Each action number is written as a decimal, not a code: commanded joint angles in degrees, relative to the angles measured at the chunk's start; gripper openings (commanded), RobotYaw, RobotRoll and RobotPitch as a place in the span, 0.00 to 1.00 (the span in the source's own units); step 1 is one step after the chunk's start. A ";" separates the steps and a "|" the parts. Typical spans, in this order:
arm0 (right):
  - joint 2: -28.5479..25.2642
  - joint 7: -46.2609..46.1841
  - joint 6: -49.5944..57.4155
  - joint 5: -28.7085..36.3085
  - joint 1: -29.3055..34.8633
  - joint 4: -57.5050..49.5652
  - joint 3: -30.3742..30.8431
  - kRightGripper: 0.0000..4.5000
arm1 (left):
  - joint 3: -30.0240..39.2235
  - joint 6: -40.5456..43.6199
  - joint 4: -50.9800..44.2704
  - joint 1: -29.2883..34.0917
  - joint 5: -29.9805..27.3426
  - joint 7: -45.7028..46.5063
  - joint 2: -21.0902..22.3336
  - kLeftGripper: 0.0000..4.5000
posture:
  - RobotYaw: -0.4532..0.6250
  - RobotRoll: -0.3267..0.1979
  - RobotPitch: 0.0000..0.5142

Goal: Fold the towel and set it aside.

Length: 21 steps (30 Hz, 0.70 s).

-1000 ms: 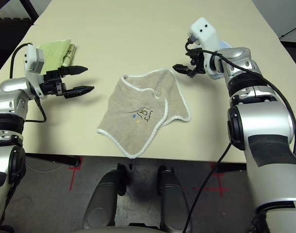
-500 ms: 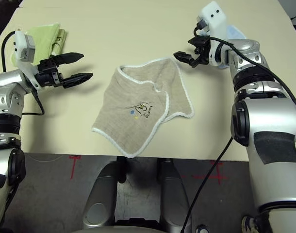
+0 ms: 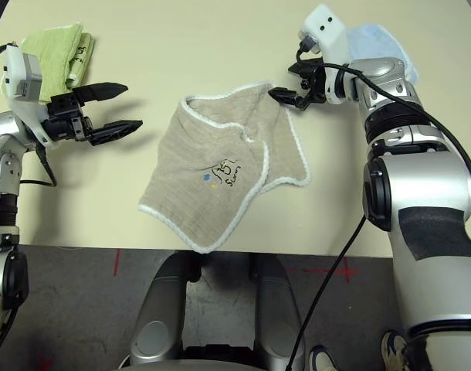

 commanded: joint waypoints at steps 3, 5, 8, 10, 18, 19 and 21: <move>0.05 -2.06 0.35 -2.66 -0.27 1.89 1.50 1.00 | -0.59 0.17 -2.75 1.51 -0.81 -1.06 1.04 0.99 | 0.61 0.62 0.84; -0.04 -2.22 0.36 -3.16 -0.19 2.03 1.69 1.00 | -0.52 0.57 -3.52 1.96 -1.03 -0.90 1.10 0.99 | 0.62 0.62 0.84; -0.11 -2.36 0.61 -3.86 0.14 2.19 2.14 1.00 | -0.30 1.31 -4.95 3.09 -1.47 -0.69 1.48 0.99 | 0.62 0.62 0.83; -0.09 -2.40 0.96 -4.18 0.35 2.30 2.42 1.00 | -0.23 1.73 -5.59 3.53 -1.65 -0.50 1.64 0.99 | 0.63 0.62 0.83; -0.19 -0.97 0.96 -6.91 0.78 2.50 5.44 0.71 | -0.46 2.53 -6.10 3.38 -1.80 -0.48 1.84 1.00 | 0.62 0.62 0.83; -0.28 -0.33 1.15 -6.96 0.72 2.52 5.62 0.63 | -0.48 2.54 -6.07 3.35 -1.78 -0.51 1.81 1.00 | 0.62 0.62 0.83; -0.56 0.97 1.60 -6.83 0.51 2.53 5.80 0.47 | -0.56 2.58 -6.04 3.30 -1.73 -0.65 1.79 1.00 | 0.62 0.62 0.82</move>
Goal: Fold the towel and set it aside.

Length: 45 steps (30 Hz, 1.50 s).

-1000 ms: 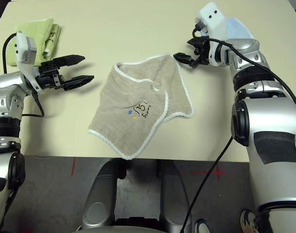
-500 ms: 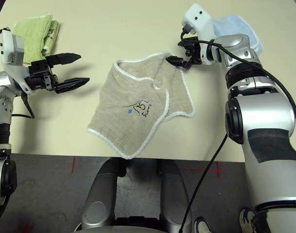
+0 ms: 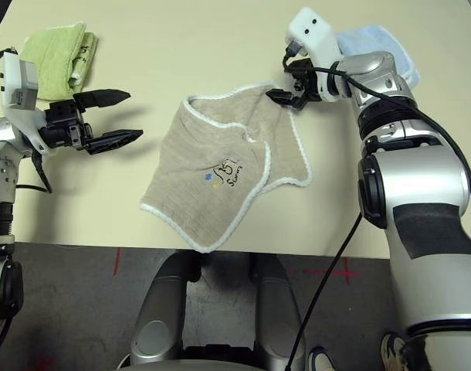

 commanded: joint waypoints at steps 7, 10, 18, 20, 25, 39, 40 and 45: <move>-2.49 4.69 2.83 -1.21 0.58 1.77 0.79 0.00 | -1.15 0.04 -0.04 0.24 -0.19 -1.30 0.77 1.00 | 0.60 0.62 0.79; -3.98 7.53 2.89 0.69 0.24 1.51 -1.10 0.00 | -1.65 0.06 0.66 -0.03 -0.06 -1.83 0.69 1.00 | 0.59 0.62 0.77; -6.26 13.87 3.62 7.55 0.38 -0.02 -7.69 0.00 | -3.16 1.75 3.27 -1.17 0.09 -2.16 -0.28 1.00 | 0.54 0.62 0.70; -6.50 15.34 3.63 9.41 0.64 -0.69 -9.23 0.00 | -3.56 0.83 4.66 -1.83 0.65 -1.52 -1.20 1.00 | 0.52 0.62 0.68; -6.56 17.96 2.88 14.05 0.86 -3.01 -12.78 0.00 | -4.87 -1.16 8.63 -3.85 2.43 0.00 -3.21 1.00 | 0.48 0.62 0.61; 2.19 5.87 0.61 27.61 -8.46 -8.72 -22.81 0.00 | -6.30 -4.80 17.30 -8.32 4.17 -0.34 -7.22 1.00 | 0.44 0.62 0.54; 2.65 4.60 -0.27 27.70 -9.10 -8.51 -22.98 0.00 | -6.32 -4.99 17.67 -8.49 4.25 -0.41 -7.25 1.00 | 0.44 0.62 0.54; 5.46 -1.16 -5.29 29.04 -11.81 -8.71 -24.39 0.00 | -6.41 -5.49 18.73 -9.04 4.50 -0.50 -7.57 1.00 | 0.44 0.62 0.54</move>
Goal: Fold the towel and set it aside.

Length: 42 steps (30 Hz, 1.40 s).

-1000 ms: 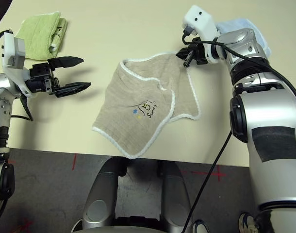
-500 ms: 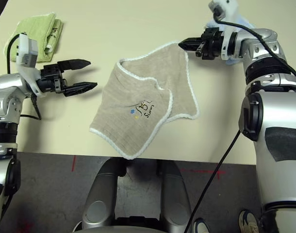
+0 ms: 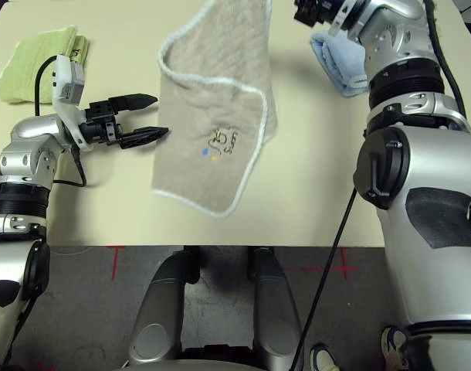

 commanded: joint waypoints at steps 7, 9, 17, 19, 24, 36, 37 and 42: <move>2.21 -5.07 -6.20 2.68 -8.99 0.23 -2.00 0.00 | -0.36 -2.82 3.38 -0.86 1.29 -0.65 -0.38 1.00 | 0.44 0.62 0.53; 2.11 -6.46 -7.39 3.09 -11.72 0.79 -2.57 0.00 | -0.38 -3.57 4.54 -1.57 1.56 -0.52 -0.79 1.00 | 0.44 0.62 0.52; 0.44 -10.77 -11.92 4.60 -16.99 2.71 -4.52 0.00 | -0.27 -5.50 7.08 -2.67 2.16 -0.56 -1.61 1.00 | 0.44 0.62 0.52; 0.90 -8.64 -11.03 8.06 -17.13 2.09 -7.22 0.00 | -0.16 -5.53 7.00 -2.45 2.13 -0.60 -1.64 1.00 | 0.44 0.62 0.52; 1.15 -5.69 -8.34 14.41 -18.63 1.08 -11.82 0.00 | 0.12 -5.25 6.87 -2.13 1.89 -0.67 -1.70 1.00 | 0.44 0.62 0.53; 5.59 -4.15 -4.32 10.74 -15.84 0.07 -5.35 0.00 | 6.56 3.09 7.55 -19.09 0.33 25.44 -10.95 1.00 | 0.47 0.62 0.53; 5.92 -4.11 -4.04 10.80 -15.52 -0.08 -5.22 0.00 | 7.17 4.80 7.21 -21.02 -0.36 27.37 -11.91 1.00 | 0.47 0.62 0.53; 6.33 -3.90 -3.48 10.57 -14.71 -0.66 -4.88 0.00 | 7.73 9.45 6.86 -25.74 -0.62 32.00 -13.43 1.00 | 0.47 0.62 0.53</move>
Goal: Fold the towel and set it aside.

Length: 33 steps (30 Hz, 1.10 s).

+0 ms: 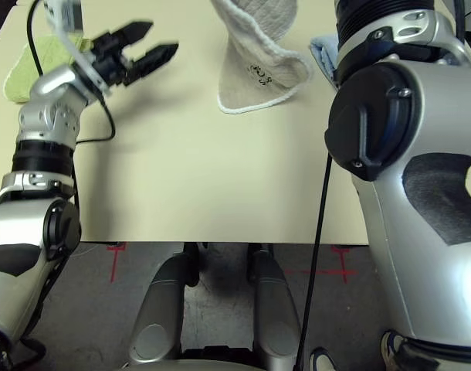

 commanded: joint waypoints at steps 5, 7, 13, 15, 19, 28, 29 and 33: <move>-0.65 0.90 0.26 -0.35 1.03 -3.17 0.84 0.00 | 3.22 7.57 -1.78 -2.33 -4.28 4.59 -1.52 1.00 | 0.47 0.62 0.53; -0.72 0.68 -0.02 -0.75 1.58 -3.16 1.23 0.00 | 1.90 11.64 -3.71 -1.38 -4.86 2.27 -0.37 1.00 | 0.47 0.62 0.53; -0.76 -0.17 -1.13 -2.12 2.89 -2.48 2.29 0.00 | -3.35 18.88 -5.46 1.30 -0.62 -0.85 7.40 1.00 | 0.48 0.62 0.53; -0.77 -0.32 -1.23 -2.34 3.19 -2.41 2.45 0.00 | -4.05 20.54 -7.35 2.08 -1.07 -2.25 8.75 1.00 | 0.48 0.62 0.53; -0.64 -0.31 -1.10 -2.69 3.93 -2.42 2.48 0.00 | -5.48 23.16 -12.21 2.91 -1.75 -3.58 8.95 1.00 | 0.49 0.62 0.53; -0.48 -0.09 -1.03 -2.65 4.00 -2.70 2.40 0.00 | -5.02 27.85 -18.26 0.31 -3.82 0.21 4.19 1.00 | 0.48 0.62 0.52; -0.53 -0.02 -1.02 -2.60 3.87 -2.70 2.36 0.00 | -5.44 27.29 -17.79 0.20 -2.98 1.18 3.73 1.00 | 0.48 0.62 0.52; -1.55 -0.34 -0.93 -2.16 2.11 -2.33 1.69 0.00 | -8.12 22.85 -14.04 1.33 1.49 4.27 2.21 1.00 | 0.47 0.62 0.52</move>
